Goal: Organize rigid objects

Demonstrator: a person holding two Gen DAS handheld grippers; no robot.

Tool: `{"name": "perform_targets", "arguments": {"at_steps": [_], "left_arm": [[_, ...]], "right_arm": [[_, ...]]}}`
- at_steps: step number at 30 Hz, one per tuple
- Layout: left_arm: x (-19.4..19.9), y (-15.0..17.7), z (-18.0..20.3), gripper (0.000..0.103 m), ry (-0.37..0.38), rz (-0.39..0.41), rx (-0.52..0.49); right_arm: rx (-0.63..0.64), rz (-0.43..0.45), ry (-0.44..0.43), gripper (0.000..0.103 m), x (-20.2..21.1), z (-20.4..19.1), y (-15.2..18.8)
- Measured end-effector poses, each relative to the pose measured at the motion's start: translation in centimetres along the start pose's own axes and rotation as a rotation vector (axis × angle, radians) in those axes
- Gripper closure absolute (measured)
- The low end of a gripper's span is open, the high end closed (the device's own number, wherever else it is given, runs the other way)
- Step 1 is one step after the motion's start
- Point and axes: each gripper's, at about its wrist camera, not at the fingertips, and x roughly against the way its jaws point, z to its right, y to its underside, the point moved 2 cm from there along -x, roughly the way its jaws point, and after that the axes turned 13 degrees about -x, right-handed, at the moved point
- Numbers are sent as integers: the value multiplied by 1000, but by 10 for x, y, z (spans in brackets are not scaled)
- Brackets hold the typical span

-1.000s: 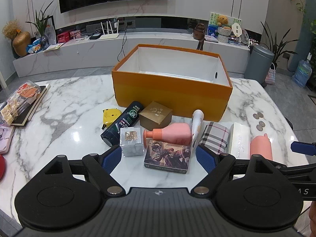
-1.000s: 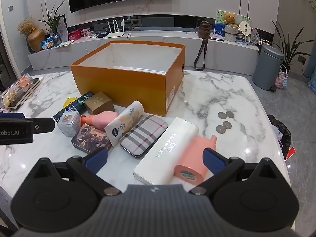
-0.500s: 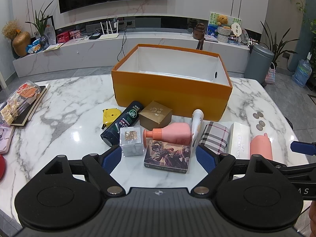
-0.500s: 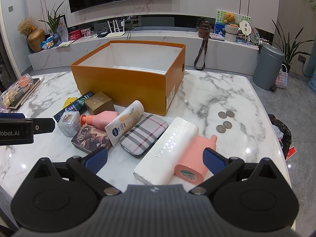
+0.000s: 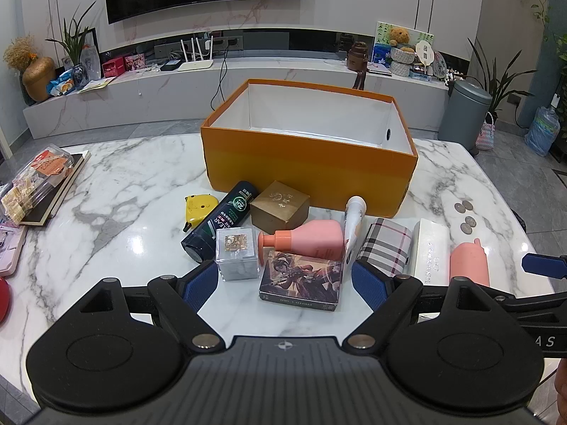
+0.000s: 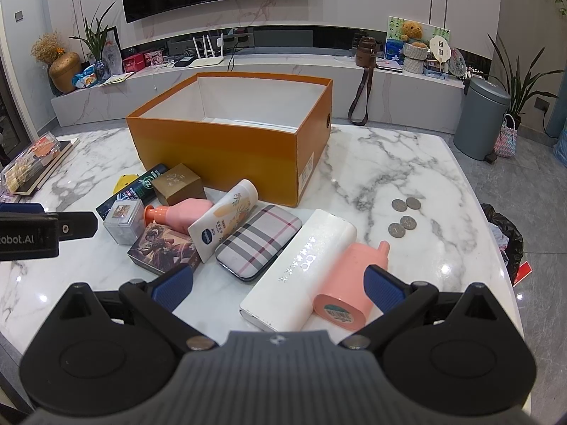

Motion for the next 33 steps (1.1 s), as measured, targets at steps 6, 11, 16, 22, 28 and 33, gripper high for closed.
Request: {"name": "perform_targets", "arguments": {"at_steps": [6, 11, 16, 22, 28, 33], "left_arm": [[0, 1, -2, 3, -4, 2, 3], [-1, 2, -6, 3, -3, -1, 8], [-1, 3, -8, 3, 0, -5, 4], [-5, 2, -13, 3, 6, -6, -6], [-14, 5, -36, 3, -7, -12, 35], [-30, 13, -66, 3, -29, -45, 91]], "right_arm": [[-1, -1, 0, 2, 0, 0, 0], [-1, -1, -1, 2, 0, 0, -1], [-1, -2, -1, 2, 0, 0, -2], [-6, 1, 3, 2, 0, 2, -1], [-21, 12, 20, 2, -6, 11, -4], [-49, 19, 35, 2, -9, 21, -12]]}}
